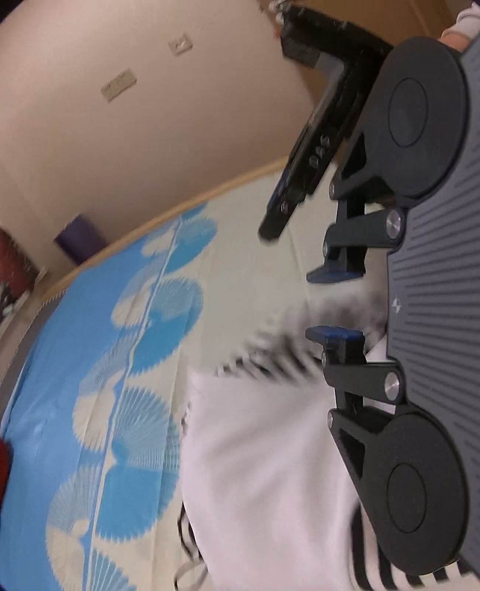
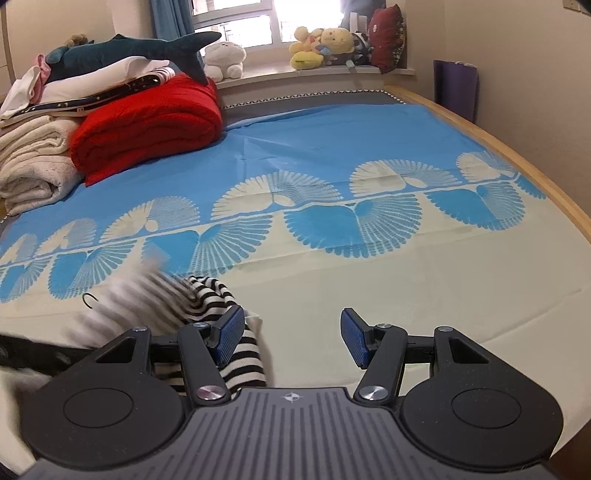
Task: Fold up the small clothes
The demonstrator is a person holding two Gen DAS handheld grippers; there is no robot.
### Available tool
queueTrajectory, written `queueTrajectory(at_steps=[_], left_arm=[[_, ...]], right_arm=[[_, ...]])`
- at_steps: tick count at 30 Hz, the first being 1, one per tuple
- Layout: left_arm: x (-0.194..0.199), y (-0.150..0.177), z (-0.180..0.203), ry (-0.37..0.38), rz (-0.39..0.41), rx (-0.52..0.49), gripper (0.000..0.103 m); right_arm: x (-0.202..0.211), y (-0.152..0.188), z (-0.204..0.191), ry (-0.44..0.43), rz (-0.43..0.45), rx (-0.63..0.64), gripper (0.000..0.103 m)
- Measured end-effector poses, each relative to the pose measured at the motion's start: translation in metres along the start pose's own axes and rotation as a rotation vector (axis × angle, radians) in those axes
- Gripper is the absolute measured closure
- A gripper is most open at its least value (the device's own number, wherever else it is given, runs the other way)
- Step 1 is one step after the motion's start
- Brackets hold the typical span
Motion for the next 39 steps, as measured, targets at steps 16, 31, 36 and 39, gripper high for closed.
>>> queueTrajectory(at_steps=[16, 31, 36, 39], left_arm=[[0.115, 0.033, -0.083, -0.378, 0.098, -0.008, 0.061], [0.119, 0.048, -0.083, -0.39, 0.052, -0.079, 0.061], [0.088, 0.047, -0.062, -0.36, -0.021, -0.175, 0.061], [0.059, 0.05, -0.048, -0.343, -0.088, -0.25, 0.061]], right_arm=[[-0.046, 0.012, -0.08, -0.286, -0.249, 0.075, 0.043], [-0.084, 0.009, -0.083, -0.36, -0.346, -0.144, 0.101], [-0.021, -0.018, -0.038, -0.43, -0.019, -0.237, 0.102], [-0.021, -0.014, -0.004, -0.311, -0.022, -0.305, 0.101]])
Point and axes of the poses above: each gripper's, at about its wrist camera, not at the fingertips, and x roughly against the way its jaws point, z to its right, y to its underside, the point moved 5 cm from there along -x, roughly the way its jaws point, and after that the axes turned 14 degrees about -z, right-handed, at the moved point
